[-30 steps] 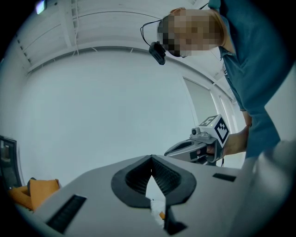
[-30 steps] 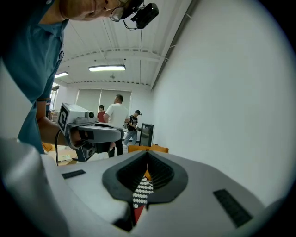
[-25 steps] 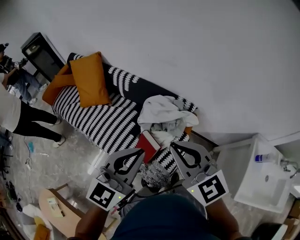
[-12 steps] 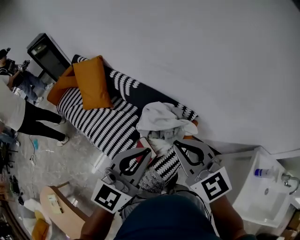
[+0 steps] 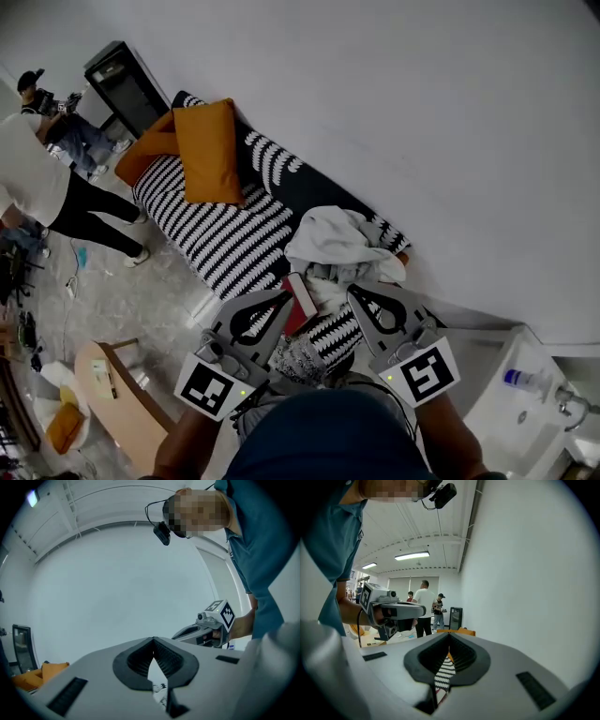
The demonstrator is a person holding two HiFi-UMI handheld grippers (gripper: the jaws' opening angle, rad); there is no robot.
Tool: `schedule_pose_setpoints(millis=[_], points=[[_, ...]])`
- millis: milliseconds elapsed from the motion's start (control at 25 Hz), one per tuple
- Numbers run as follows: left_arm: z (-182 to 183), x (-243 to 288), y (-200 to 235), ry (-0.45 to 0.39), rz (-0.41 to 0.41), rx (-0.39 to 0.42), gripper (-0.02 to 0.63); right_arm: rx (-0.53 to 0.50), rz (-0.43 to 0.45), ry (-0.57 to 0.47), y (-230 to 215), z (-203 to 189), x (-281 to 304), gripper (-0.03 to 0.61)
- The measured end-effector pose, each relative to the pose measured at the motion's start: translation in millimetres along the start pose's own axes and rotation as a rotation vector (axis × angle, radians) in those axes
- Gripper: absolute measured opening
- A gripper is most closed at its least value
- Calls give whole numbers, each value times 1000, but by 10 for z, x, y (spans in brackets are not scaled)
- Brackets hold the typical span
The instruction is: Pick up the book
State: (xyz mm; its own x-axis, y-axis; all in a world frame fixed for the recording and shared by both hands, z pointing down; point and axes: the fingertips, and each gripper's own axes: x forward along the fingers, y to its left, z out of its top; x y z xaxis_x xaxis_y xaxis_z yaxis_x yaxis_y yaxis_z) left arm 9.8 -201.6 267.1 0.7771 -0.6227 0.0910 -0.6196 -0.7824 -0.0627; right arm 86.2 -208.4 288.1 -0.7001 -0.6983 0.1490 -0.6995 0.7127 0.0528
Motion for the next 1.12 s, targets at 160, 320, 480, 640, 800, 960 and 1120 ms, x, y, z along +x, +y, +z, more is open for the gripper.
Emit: schedule_pose_setpoints(millis=[160, 320, 480, 640, 800, 960, 1120], points=[[-27, -95, 92, 21, 68, 2, 5, 16, 59, 41, 11, -155, 125, 14], [-230, -159, 210, 43, 75, -36, 5, 9, 58, 84, -62, -364, 383, 14], [-556, -138, 455, 73, 31, -95, 5, 27, 5, 153, -192, -648, 721, 14], [-726, -87, 697, 88, -15, -132, 5, 85, -56, 185, -297, -1012, 928, 14], [-834, 37, 950, 80, -18, -161, 5, 137, -85, 258, -449, -1457, 1111, 14], [-1020, 87, 1044, 119, -35, -190, 5, 206, -77, 336, -492, -1926, 1262, 14], [-1214, 123, 1159, 149, -25, -222, 5, 267, -25, 403, -432, -2378, 1465, 14]])
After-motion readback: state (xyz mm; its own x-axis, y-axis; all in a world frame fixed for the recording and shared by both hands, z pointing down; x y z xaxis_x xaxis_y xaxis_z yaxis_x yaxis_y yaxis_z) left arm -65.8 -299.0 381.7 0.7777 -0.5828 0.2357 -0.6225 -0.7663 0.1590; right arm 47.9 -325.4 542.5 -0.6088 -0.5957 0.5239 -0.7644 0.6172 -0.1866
